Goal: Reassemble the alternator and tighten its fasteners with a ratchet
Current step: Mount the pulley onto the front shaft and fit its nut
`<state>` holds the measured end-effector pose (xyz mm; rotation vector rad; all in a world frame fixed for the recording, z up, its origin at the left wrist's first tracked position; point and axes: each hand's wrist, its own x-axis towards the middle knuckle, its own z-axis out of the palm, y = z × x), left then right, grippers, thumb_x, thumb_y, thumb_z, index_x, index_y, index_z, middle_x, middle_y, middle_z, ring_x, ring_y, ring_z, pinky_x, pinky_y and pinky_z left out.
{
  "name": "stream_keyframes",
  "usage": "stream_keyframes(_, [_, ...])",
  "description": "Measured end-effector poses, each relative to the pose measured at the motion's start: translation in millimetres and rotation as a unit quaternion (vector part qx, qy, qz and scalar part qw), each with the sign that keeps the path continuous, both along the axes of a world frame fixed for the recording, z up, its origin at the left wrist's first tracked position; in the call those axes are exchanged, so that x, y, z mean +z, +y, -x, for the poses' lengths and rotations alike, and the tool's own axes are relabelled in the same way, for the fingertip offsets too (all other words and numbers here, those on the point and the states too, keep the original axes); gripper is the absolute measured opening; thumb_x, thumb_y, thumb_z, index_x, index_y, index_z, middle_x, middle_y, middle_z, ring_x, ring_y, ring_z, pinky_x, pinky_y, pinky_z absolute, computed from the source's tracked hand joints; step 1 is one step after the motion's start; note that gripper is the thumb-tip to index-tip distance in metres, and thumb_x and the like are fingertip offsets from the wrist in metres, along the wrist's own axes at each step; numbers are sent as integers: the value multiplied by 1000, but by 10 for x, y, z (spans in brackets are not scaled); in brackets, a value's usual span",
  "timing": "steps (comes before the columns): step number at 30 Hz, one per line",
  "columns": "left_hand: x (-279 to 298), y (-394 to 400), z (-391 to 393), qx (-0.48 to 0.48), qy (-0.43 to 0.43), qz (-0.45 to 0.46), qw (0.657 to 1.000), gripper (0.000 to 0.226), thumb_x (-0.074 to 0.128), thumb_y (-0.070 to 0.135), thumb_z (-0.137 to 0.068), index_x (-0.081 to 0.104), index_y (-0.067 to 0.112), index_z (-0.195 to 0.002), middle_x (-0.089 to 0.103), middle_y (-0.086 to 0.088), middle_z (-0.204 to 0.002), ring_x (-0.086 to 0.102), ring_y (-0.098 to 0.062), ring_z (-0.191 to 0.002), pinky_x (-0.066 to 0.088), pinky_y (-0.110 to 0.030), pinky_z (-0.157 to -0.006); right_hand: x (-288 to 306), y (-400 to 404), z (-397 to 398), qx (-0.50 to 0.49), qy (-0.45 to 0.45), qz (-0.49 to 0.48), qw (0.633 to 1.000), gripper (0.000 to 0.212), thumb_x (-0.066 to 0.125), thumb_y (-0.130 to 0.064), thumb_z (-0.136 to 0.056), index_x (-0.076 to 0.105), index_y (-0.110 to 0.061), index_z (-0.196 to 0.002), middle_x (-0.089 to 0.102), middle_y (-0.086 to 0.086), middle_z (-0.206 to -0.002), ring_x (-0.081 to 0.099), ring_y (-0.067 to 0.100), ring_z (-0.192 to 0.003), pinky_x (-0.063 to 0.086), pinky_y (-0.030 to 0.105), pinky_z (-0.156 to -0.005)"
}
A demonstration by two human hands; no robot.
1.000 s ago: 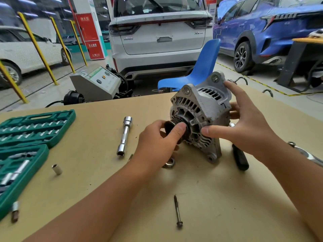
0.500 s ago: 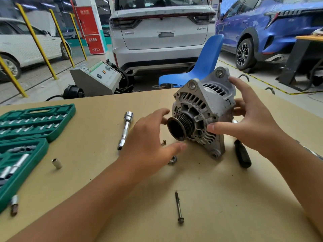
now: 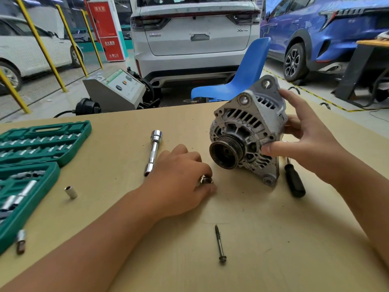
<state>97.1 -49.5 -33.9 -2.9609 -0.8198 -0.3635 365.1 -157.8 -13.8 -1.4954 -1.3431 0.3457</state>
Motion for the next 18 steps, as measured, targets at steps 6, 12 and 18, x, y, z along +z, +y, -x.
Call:
stream_keyframes(6, [-41,-56,-24,-77,-192,15,978,26,66,36,-97,70,15,-112,62,3,-100,52,-12,-87,46,-30,-82,18,-18,30,-1,5,4,1000,109,87,-35,-47,35,-67,-138,71,-18,-108,67,7,-104,51,38,-92])
stream_keyframes(12, [-96,-300,-292,-7,-460,138,877,14,76,21,-89,70,18,-101,68,9,-81,64,-8,-73,53,-22,-66,2,5,73,-13,21,-1,1000,109,87,-33,-46,37,-67,-136,72,-13,-110,67,10,-105,52,45,-97])
stream_keyframes(18, [-175,-354,-444,73,-494,268,824,16,80,19,-88,68,29,-84,72,11,-74,71,-9,-67,60,-29,-62,-2,41,133,-34,23,-6,999,108,85,-37,-47,34,-70,-136,70,-11,-114,63,18,-109,51,53,-100])
